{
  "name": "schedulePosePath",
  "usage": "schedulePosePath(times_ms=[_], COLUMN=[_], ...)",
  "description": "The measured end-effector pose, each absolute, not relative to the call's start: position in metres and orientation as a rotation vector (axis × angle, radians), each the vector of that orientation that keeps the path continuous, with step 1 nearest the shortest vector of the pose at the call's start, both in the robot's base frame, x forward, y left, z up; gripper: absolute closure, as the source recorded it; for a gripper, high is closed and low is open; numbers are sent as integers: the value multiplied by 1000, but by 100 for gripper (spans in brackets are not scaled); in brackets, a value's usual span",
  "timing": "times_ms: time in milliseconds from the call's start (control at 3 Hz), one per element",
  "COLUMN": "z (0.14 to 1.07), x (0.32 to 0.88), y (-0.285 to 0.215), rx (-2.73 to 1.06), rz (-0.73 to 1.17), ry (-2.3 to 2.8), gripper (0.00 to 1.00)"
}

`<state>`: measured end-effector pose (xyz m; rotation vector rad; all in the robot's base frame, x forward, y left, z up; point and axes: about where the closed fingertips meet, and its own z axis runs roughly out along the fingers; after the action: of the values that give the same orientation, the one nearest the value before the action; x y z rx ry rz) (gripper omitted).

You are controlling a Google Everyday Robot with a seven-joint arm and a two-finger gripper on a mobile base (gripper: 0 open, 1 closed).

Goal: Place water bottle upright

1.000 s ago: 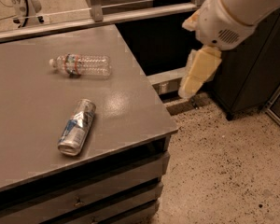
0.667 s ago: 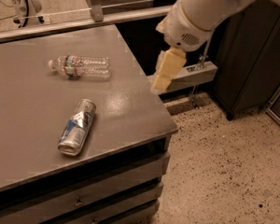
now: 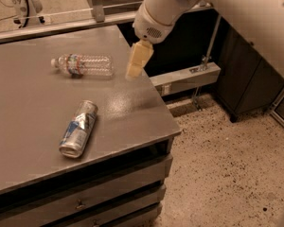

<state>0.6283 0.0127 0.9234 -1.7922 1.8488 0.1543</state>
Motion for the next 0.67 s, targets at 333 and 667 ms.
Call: schedulePosePath(times_ms=[333,667], z=[919,923], x=[660,670], y=[43,77], rx=[-1795,-1805], rz=[192,248], ry=[1851,1851], gripper=[0,0])
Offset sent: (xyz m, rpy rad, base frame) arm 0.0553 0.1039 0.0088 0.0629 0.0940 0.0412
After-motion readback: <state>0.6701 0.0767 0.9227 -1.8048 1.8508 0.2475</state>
